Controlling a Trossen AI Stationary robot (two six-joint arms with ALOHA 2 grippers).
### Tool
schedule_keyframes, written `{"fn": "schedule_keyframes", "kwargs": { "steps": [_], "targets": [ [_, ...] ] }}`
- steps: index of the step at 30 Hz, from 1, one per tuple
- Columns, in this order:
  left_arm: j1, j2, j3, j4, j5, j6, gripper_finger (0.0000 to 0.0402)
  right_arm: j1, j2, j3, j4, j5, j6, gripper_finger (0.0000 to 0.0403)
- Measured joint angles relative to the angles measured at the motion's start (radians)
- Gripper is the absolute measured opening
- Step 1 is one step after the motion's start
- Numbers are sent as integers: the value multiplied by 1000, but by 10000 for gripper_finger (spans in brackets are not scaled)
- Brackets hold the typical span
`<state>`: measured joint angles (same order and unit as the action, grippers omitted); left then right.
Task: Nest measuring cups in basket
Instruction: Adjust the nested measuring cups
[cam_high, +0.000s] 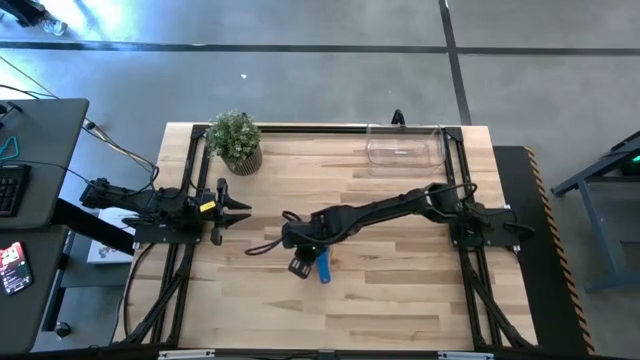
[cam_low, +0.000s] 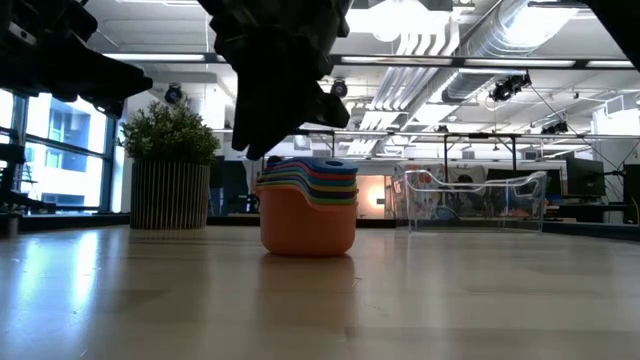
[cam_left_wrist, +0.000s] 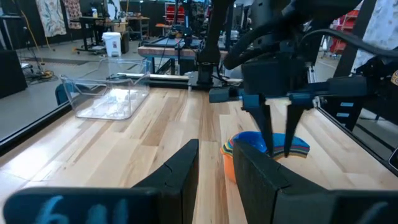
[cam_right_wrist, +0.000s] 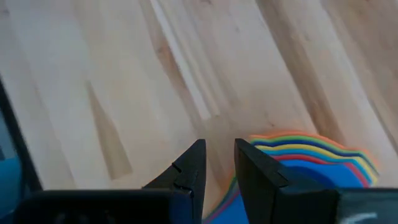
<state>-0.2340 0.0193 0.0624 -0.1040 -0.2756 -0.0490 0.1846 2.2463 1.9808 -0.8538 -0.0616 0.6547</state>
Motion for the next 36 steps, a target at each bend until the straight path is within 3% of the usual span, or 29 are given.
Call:
{"fn": "schedule_keyframes", "kwargs": {
  "steps": [19, 36],
  "targets": [
    [0, 0, 0, -1, 0, 0, 90, -7, 24, 0, -23, -22, 0, 76],
    [0, 0, 0, 0, 3, 0, 90, -3, 23, 0, -178, -27, 14, 76]
  ]
}}
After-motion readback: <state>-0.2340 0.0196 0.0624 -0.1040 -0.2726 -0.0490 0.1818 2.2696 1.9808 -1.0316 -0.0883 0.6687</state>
